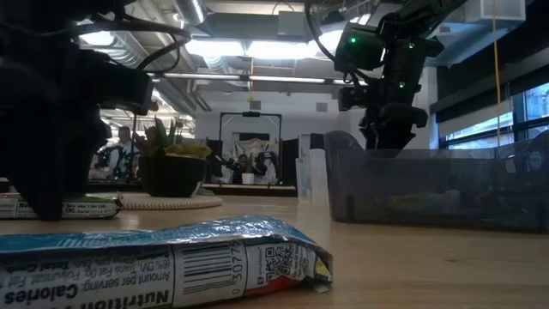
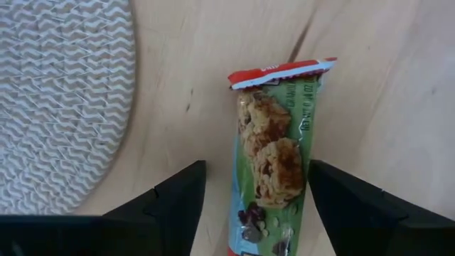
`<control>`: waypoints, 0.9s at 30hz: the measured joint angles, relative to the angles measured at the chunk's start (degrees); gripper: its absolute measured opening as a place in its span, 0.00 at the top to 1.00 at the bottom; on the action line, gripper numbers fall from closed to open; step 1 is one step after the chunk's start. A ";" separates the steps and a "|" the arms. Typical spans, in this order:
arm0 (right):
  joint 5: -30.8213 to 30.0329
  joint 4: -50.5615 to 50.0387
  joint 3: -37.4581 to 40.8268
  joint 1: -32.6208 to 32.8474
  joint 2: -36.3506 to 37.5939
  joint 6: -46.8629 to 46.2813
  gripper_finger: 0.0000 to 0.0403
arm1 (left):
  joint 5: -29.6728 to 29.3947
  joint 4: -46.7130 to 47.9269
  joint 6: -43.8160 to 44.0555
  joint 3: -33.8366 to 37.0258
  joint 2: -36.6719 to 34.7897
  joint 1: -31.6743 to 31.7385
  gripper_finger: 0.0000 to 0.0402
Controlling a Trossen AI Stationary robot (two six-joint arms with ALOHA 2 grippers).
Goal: Pick and place Granola Bars by type
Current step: Put the top red granola bar into the top transparent bin
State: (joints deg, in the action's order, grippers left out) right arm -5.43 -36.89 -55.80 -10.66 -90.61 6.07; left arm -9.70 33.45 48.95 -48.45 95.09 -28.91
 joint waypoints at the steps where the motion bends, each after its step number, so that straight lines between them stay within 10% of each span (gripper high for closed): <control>1: 0.00 -0.04 -0.01 -0.02 0.00 0.00 0.33 | 0.00 -0.03 -0.02 0.00 0.29 0.00 0.42; 15: 0.20 -0.07 -0.02 0.00 8.81 -4.52 0.33 | -1.18 -0.48 -0.20 0.24 -0.59 -0.02 0.74; 27: 0.15 0.68 -0.05 0.00 21.20 -6.21 0.33 | 0.71 -0.73 -3.33 -4.49 -0.46 1.83 0.82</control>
State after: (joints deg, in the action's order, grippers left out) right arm -5.28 -36.21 -55.86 -10.66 -69.40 -0.14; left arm -8.99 32.72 45.62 -52.94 94.63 -27.08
